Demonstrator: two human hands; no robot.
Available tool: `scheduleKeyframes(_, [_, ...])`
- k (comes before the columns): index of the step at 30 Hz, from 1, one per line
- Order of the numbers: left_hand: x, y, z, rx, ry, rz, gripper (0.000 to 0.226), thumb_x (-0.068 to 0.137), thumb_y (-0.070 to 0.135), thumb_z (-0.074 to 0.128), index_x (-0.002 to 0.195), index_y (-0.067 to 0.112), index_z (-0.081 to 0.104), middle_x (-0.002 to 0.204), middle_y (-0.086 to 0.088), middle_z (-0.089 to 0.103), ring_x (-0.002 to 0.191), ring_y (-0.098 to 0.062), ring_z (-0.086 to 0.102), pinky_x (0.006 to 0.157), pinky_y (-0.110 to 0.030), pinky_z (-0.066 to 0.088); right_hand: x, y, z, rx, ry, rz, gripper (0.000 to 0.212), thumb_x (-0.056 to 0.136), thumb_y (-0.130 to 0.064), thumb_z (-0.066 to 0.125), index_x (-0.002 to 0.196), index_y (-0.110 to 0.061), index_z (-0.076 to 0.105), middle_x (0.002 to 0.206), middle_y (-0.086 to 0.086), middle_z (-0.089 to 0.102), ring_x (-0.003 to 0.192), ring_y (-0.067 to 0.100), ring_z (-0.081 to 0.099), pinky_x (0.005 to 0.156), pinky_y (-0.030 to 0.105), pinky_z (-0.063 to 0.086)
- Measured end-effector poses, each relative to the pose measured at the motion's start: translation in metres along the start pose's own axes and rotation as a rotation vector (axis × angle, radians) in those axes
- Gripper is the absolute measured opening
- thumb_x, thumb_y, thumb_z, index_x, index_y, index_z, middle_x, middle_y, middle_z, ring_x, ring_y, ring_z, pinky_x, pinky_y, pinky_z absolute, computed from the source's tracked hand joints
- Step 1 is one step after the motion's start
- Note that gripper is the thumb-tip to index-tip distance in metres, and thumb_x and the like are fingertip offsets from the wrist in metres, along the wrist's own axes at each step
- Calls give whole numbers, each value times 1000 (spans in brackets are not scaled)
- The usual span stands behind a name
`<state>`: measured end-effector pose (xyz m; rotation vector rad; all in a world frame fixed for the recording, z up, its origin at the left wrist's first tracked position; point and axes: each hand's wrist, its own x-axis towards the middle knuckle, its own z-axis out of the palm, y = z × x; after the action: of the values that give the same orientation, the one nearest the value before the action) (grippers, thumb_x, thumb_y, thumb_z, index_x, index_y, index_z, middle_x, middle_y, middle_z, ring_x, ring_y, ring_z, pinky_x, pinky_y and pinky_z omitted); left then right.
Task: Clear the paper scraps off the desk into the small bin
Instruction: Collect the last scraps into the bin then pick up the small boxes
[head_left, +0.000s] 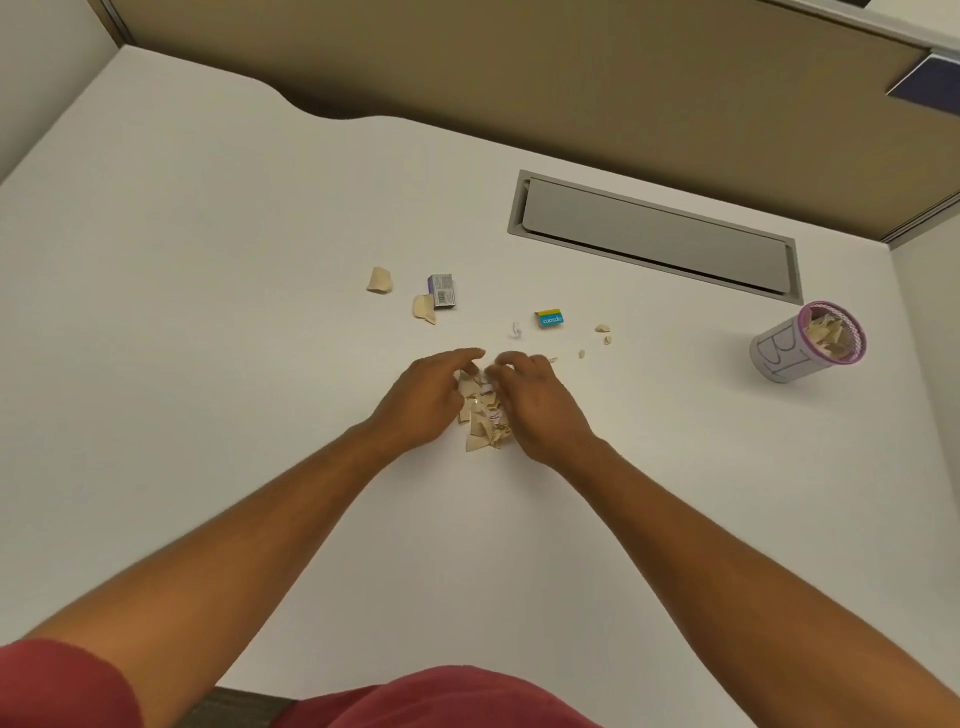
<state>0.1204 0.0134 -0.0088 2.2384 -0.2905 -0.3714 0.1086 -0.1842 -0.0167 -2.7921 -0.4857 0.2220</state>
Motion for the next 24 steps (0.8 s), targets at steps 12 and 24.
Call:
scheduleKeyframes(12, [-20,14,15,267,-208,-51,110,73,36,92,162,17,30,165,-3,26,146,-32,34,115,-41,42,-20,-13,-21,48,-274,125,98,81,-41,82,161,-29,27,170,-2,19,144,35,27,116,43,37])
scheduleKeyframes(24, [-21,17,26,-18,102,-189,10,87,17,79,95,16,85,92,-1,80,89,-17,70,77,-27,49,-28,-26,-1,385,74,330,16,82,-6,66,91,-8,77,96,8,74,90,23,68,80,38,55])
